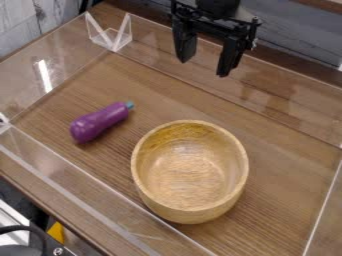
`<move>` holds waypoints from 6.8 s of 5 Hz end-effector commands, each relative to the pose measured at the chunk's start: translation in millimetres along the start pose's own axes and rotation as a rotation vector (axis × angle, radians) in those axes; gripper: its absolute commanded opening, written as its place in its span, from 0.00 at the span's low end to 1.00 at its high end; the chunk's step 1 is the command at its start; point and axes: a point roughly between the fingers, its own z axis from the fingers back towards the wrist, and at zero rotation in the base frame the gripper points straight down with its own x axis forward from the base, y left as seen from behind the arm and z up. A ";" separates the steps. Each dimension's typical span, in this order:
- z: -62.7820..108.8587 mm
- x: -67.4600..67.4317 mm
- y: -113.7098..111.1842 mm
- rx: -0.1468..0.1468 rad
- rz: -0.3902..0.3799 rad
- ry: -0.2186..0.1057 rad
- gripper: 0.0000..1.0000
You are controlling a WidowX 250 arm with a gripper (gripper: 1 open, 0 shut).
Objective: Put the purple eggplant in the brown bowl
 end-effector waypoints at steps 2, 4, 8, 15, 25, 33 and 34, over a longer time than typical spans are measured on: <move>-11.2 -6.2 6.3 -0.004 0.006 0.026 1.00; -18.9 -13.9 15.2 -0.005 0.011 0.043 1.00; -23.2 -45.3 88.2 0.033 0.026 0.000 1.00; -65.1 -62.0 129.4 0.040 -0.004 -0.029 1.00; -57.6 -64.2 123.4 -0.035 -0.007 -0.097 1.00; -100.4 -66.0 118.2 -0.042 -0.025 -0.075 1.00; -102.0 -65.8 117.9 -0.044 -0.020 -0.073 0.00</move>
